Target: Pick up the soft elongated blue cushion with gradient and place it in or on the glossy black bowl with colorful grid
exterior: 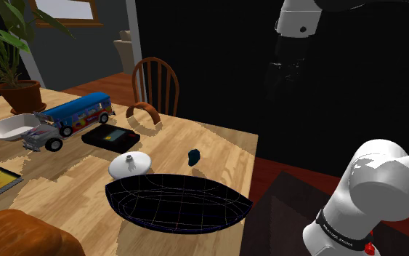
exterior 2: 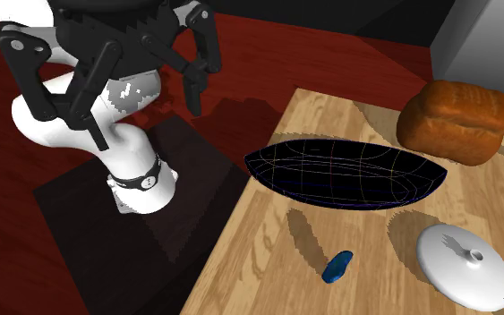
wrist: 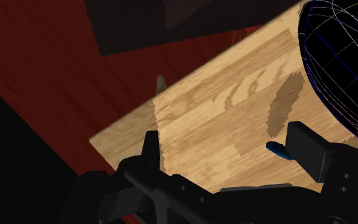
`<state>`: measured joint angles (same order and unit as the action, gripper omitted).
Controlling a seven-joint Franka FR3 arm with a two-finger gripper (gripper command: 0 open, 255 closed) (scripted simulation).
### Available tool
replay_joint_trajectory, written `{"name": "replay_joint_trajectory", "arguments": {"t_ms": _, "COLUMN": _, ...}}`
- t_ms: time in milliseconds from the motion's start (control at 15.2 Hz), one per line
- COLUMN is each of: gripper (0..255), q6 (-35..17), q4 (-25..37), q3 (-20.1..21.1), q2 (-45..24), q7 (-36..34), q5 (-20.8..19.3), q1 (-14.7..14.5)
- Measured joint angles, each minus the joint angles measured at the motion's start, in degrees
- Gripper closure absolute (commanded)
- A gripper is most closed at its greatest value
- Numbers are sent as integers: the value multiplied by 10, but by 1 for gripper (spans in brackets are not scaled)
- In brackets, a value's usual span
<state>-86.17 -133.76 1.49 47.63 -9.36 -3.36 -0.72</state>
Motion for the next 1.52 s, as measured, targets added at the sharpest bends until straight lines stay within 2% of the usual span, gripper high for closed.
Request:
{"name": "replay_joint_trajectory", "arguments": {"t_ms": 198, "gripper": 0, "q6": -21, "q4": -11, "q3": 13, "q2": -9, "q7": -11, "q5": 2, "q1": -3}}
{"name": "replay_joint_trajectory", "arguments": {"t_ms": 594, "gripper": 0, "q6": -124, "q4": -41, "q3": 70, "q2": -80, "q7": -60, "q5": 1, "q1": -14}}
{"name": "replay_joint_trajectory", "arguments": {"t_ms": 924, "gripper": 0, "q6": -203, "q4": -43, "q3": 116, "q2": -160, "q7": -104, "q5": -16, "q1": -15}}
{"name": "replay_joint_trajectory", "arguments": {"t_ms": 1254, "gripper": 0, "q6": -274, "q4": -21, "q3": 166, "q2": -260, "q7": -163, "q5": -54, "q1": -9}}
{"name": "replay_joint_trajectory", "arguments": {"t_ms": 1518, "gripper": 0, "q6": -321, "q4": 12, "q3": 203, "q2": -356, "q7": -222, "q5": -108, "q1": 0}}
